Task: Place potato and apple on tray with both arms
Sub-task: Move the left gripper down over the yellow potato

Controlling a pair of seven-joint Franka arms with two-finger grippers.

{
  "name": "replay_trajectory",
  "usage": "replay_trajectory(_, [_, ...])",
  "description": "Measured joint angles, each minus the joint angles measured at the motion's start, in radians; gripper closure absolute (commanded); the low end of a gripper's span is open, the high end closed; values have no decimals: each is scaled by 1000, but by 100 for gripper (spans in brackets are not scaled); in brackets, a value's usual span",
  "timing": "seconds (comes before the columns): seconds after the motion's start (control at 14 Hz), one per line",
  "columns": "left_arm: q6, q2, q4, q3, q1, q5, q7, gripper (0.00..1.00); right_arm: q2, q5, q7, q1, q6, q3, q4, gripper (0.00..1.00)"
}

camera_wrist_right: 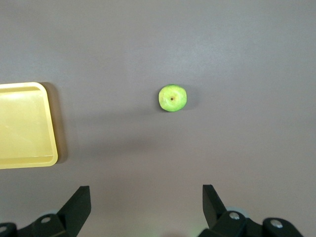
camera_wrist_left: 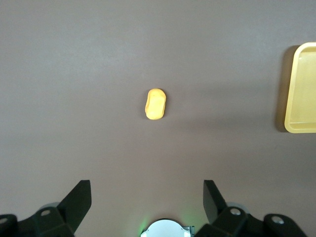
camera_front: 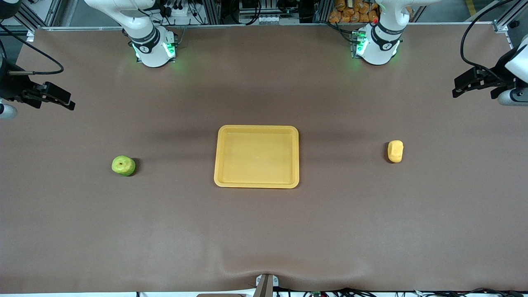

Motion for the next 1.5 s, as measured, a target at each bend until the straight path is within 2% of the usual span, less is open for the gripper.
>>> replay_trajectory(0.57, [27,69,-42,0,0,0,0,0,0,0,0,0,1,-1,-14,0])
replay_trajectory(0.93, [117,88,-160,0,0,0,0,0,0,0,0,0,2,-1,-15,0])
replay_trajectory(1.5, [497,120,-429,-3,-1,1,2,0,0,0,0,0,-8,-2,-16,0])
